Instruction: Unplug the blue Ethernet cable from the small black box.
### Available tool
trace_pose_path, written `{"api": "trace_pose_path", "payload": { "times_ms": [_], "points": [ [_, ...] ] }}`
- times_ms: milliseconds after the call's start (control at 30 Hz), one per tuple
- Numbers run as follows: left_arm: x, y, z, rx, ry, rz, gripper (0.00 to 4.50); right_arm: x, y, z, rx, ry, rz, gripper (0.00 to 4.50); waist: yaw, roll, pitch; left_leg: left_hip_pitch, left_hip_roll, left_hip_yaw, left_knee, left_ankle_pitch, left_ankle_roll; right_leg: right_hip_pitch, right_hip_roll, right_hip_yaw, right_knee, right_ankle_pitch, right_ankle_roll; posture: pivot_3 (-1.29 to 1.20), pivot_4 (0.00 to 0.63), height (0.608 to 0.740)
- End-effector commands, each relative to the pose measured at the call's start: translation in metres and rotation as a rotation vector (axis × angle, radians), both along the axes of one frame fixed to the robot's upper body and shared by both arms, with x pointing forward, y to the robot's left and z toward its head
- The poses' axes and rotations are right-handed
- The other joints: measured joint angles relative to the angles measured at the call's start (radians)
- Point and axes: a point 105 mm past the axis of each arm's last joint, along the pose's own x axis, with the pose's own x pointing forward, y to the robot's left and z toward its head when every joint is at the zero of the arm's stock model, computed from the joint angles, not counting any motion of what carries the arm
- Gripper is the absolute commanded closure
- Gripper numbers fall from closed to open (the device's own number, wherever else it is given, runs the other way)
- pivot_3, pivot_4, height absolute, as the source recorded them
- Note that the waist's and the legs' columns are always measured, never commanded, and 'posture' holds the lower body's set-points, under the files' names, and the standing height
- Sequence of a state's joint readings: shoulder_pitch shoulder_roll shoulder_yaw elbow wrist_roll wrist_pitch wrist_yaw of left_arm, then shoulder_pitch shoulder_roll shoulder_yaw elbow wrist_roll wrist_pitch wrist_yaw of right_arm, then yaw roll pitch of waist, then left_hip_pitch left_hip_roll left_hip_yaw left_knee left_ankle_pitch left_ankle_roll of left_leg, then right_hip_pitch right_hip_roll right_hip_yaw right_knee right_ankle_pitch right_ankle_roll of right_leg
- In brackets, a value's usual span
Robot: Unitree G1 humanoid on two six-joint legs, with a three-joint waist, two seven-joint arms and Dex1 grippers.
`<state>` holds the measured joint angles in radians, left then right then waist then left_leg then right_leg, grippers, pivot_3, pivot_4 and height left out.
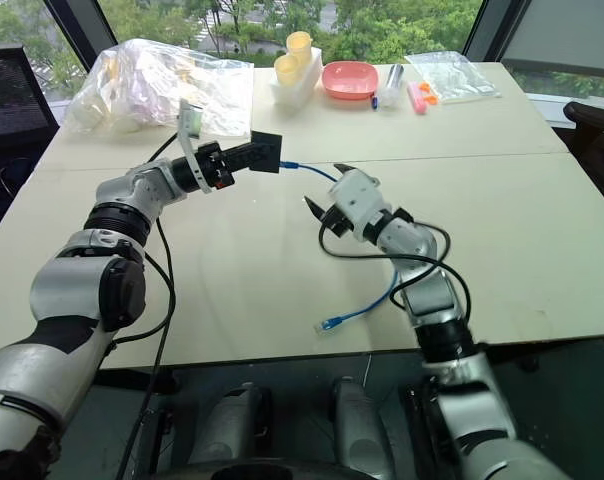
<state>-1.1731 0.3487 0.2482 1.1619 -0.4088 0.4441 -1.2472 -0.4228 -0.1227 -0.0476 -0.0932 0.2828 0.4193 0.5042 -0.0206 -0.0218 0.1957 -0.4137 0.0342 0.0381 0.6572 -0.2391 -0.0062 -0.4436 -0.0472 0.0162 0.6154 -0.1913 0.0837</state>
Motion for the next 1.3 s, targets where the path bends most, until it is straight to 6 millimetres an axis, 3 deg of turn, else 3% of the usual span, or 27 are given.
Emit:
{"api": "trace_pose_path", "payload": {
  "times_ms": [33,167,433,1167,1267,1300],
  "points": [
    [-0.008,0.003,0.02,-0.138,-0.009,-0.054,3.97,-0.023,0.016,0.04,0.414,0.088,0.16,0.81,0.0,0.0,0.0,0.0,0.0,0.0,0.0,0.0,0.0,0.0,0.0,0.0,0.0,0.0,0.0,0.0,0.15,0.74],
    [-0.018,0.007,0.024,-0.256,0.032,-0.094,3.97,-0.026,0.036,0.04,0.547,0.174,0.201,0.81,0.0,0.0,0.0,0.001,0.001,-0.002,0.0,0.0,0.0,0.0,0.0,-0.001,0.001,0.0,-0.001,0.0,0.15,0.74],
    [-0.036,0.01,0.029,-0.364,0.075,-0.138,3.97,-0.028,0.053,0.047,0.638,0.203,0.252,0.81,0.001,0.0,0.0,0.0,0.0,-0.002,0.0,0.0,0.0,0.0,0.0,-0.001,-0.001,0.0,-0.001,0.0,0.15,0.74],
    [-0.053,0.002,0.024,-0.394,0.132,-0.172,3.97,-0.024,0.056,0.051,0.693,0.187,0.277,0.81,0.0,0.0,0.0,0.0,0.0,-0.002,0.0,0.0,0.0,0.0,0.0,-0.001,-0.001,-0.001,-0.003,0.0,0.15,0.74],
    [-0.053,0.0,0.023,-0.391,0.132,-0.175,3.97,-0.027,0.059,0.051,0.692,0.186,0.293,1.52,0.0,0.0,0.0,0.0,0.0,-0.002,0.0,0.0,0.0,0.0,0.0,-0.001,-0.001,-0.001,-0.003,0.0,0.15,0.74],
    [-0.053,-0.001,0.023,-0.39,0.133,-0.176,3.97,-0.027,0.06,0.051,0.69,0.186,0.298,1.99,0.0,0.0,0.0,0.0,0.0,-0.002,0.0,0.0,0.0,0.0,0.0,-0.001,-0.001,-0.001,-0.004,0.0,0.15,0.74]
  ]
}}
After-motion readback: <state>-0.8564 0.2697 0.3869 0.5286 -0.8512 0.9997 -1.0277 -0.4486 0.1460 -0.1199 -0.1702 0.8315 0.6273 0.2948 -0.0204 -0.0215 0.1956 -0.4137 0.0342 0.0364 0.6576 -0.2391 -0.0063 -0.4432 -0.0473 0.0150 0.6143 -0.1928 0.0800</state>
